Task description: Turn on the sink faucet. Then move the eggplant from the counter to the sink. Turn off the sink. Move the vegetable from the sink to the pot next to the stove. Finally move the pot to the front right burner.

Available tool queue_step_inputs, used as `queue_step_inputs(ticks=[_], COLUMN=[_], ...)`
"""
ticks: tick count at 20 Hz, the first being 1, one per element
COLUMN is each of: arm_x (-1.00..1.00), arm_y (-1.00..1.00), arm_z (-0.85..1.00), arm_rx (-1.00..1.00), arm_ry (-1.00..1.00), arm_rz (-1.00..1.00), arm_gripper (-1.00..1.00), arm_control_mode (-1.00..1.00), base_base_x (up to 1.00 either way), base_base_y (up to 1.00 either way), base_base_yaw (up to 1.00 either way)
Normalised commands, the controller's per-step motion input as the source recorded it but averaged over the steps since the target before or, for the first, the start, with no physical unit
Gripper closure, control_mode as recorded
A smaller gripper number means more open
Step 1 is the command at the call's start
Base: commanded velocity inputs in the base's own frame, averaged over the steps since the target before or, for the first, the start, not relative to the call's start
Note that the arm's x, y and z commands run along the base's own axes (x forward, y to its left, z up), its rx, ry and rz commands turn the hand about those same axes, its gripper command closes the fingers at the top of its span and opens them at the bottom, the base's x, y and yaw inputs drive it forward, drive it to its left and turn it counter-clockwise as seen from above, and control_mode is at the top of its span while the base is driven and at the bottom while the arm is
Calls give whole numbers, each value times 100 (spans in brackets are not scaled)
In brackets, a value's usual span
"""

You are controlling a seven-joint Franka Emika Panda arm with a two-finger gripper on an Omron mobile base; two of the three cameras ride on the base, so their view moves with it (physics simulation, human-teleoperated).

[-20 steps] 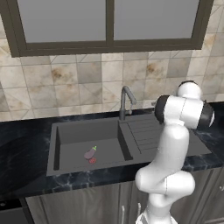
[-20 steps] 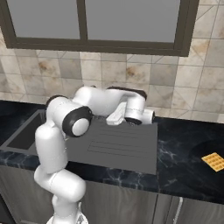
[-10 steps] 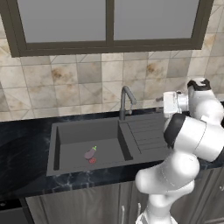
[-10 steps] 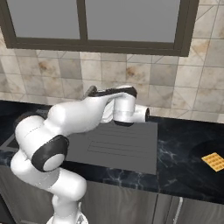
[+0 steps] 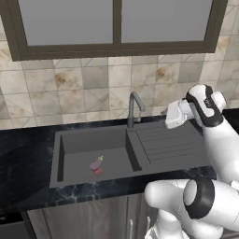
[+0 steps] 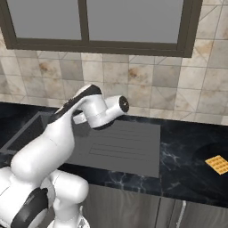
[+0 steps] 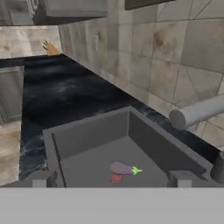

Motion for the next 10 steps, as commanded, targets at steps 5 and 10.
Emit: queue_step_inputs(ticks=[5,10], arm_x=[-31,-17], arm_y=[87,80], arm_z=[4,1], arm_rx=[-25,-18], arm_ry=[37,31], arm_rz=[-18,-29], arm_gripper=[-100,-100], arm_control_mode=[-100,-100], base_base_x=[0,0], base_base_y=[0,0], base_base_yaw=[0,0])
